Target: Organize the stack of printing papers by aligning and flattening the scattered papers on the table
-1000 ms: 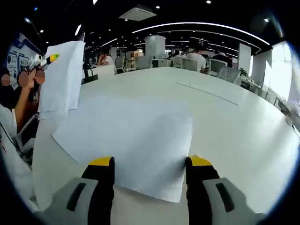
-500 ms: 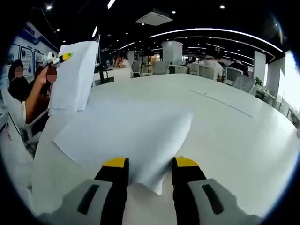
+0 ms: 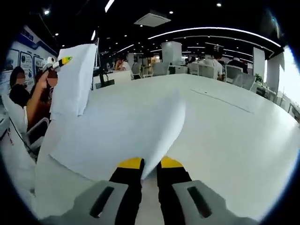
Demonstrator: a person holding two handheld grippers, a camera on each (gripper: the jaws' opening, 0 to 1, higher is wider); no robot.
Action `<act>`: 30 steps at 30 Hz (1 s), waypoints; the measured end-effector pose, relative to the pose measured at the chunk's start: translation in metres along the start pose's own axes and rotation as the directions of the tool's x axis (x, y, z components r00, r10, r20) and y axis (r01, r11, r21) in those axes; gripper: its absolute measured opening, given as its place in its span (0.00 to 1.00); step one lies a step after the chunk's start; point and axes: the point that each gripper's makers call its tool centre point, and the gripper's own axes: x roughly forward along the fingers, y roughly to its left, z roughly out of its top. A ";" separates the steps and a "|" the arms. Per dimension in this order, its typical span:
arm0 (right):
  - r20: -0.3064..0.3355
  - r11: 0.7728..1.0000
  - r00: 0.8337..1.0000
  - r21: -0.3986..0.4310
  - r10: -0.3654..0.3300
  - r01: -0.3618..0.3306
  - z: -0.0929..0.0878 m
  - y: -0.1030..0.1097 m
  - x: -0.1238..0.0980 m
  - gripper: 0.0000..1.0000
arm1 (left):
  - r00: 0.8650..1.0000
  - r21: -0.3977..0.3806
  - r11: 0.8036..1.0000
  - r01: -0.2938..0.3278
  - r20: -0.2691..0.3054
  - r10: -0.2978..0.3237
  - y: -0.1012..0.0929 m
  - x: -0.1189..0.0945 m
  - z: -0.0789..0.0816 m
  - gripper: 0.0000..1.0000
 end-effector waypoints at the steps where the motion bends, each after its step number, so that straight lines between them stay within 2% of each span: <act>1: -0.001 1.000 1.000 0.001 0.001 -0.001 0.000 0.000 0.000 0.07 | 1.000 0.001 1.000 0.000 0.001 0.000 0.000 0.000 0.000 0.06; 2: -0.003 1.000 1.000 0.008 0.000 0.000 0.000 0.000 0.001 0.07 | 1.000 0.001 1.000 0.000 0.001 0.000 0.000 0.000 0.000 0.06; 5: 0.015 0.995 1.000 0.102 0.020 -0.021 0.001 0.005 0.003 0.10 | 1.000 -0.001 1.000 -0.003 0.002 0.003 0.002 -0.001 0.000 0.06; 7: 0.009 0.999 1.000 0.029 0.018 -0.018 0.002 0.004 0.003 0.10 | 1.000 -0.002 1.000 -0.005 0.005 0.005 0.003 -0.001 0.000 0.06; 9: 0.010 1.000 1.000 -0.009 0.012 -0.012 0.002 0.006 0.004 0.09 | 1.000 -0.004 1.000 -0.006 0.005 0.006 0.004 0.000 0.000 0.06; 11: 0.026 0.995 1.000 -0.095 0.009 -0.006 0.006 0.007 0.006 0.09 | 1.000 -0.004 1.000 -0.007 0.006 0.007 0.005 0.000 0.000 0.06; 13: 0.033 0.991 0.999 -0.130 -0.005 0.009 0.010 0.006 0.006 0.13 | 1.000 -0.001 1.000 -0.007 0.007 0.007 0.005 0.000 0.000 0.06; 15: 0.021 0.990 0.999 -0.134 -0.031 0.034 0.011 -0.002 0.009 0.20 | 1.000 0.003 1.000 -0.008 0.008 0.008 0.006 0.001 0.000 0.06; 17: 0.007 0.992 0.999 -0.122 -0.032 0.033 0.011 -0.006 0.010 0.22 | 1.000 0.004 1.000 -0.007 0.008 0.007 0.005 0.001 -0.001 0.06; 19: 0.004 0.998 1.000 -0.066 -0.014 0.014 0.010 -0.005 0.012 0.25 | 1.000 0.005 1.000 -0.008 0.009 0.008 0.006 0.001 0.000 0.06; 22: 0.011 0.996 1.000 -0.085 -0.024 0.025 0.012 -0.008 0.013 0.28 | 1.000 0.005 1.000 -0.010 0.009 0.010 0.007 0.001 0.000 0.06; 27: 0.036 0.995 0.998 -0.080 -0.057 0.060 0.021 -0.016 0.014 0.53 | 1.000 0.005 1.000 -0.010 0.007 0.010 0.008 0.002 0.000 0.06; 30: 0.029 0.993 0.996 -0.082 -0.083 0.085 0.022 -0.020 0.014 0.63 | 1.000 0.006 1.000 -0.009 0.007 0.009 0.007 0.002 -0.001 0.06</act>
